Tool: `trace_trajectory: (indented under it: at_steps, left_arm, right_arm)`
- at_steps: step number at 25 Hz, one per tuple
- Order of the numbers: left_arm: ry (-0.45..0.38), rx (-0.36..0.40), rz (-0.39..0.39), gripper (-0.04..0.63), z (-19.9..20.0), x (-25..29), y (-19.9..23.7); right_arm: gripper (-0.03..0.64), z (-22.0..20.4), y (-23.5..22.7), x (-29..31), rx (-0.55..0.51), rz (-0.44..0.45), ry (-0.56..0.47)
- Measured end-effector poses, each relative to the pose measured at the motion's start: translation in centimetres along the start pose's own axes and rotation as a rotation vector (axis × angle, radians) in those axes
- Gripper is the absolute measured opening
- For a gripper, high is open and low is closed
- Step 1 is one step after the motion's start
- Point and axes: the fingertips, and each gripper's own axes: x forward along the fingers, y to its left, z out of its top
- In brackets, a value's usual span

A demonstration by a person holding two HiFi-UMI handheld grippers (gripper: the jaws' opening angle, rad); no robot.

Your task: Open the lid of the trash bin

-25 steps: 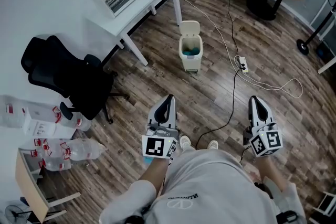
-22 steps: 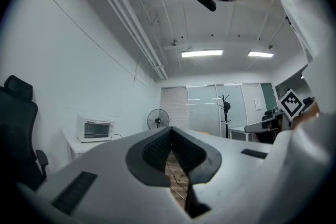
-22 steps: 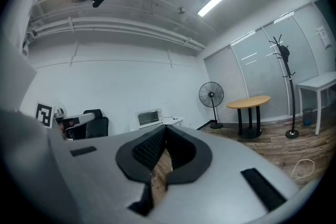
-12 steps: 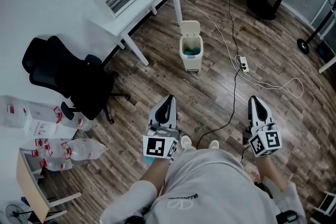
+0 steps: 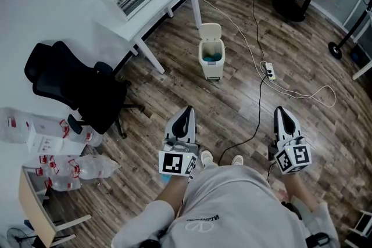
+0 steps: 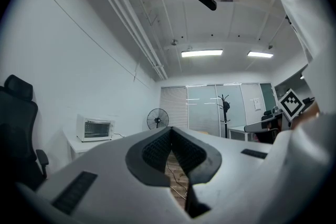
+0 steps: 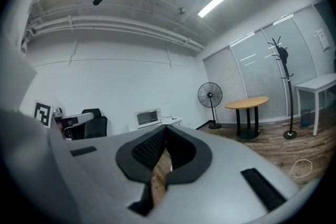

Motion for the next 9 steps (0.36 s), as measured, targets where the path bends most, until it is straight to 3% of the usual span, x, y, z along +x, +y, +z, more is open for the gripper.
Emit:
trace_trajectory:
  at_steps: [9]
  left_arm:
    - [-0.001, -0.002, -0.006, 0.002, -0.01, 0.14, -0.07]
  right_arm:
    - [0.015, 0.2, 0.4, -0.22, -0.042, 0.006, -0.005]
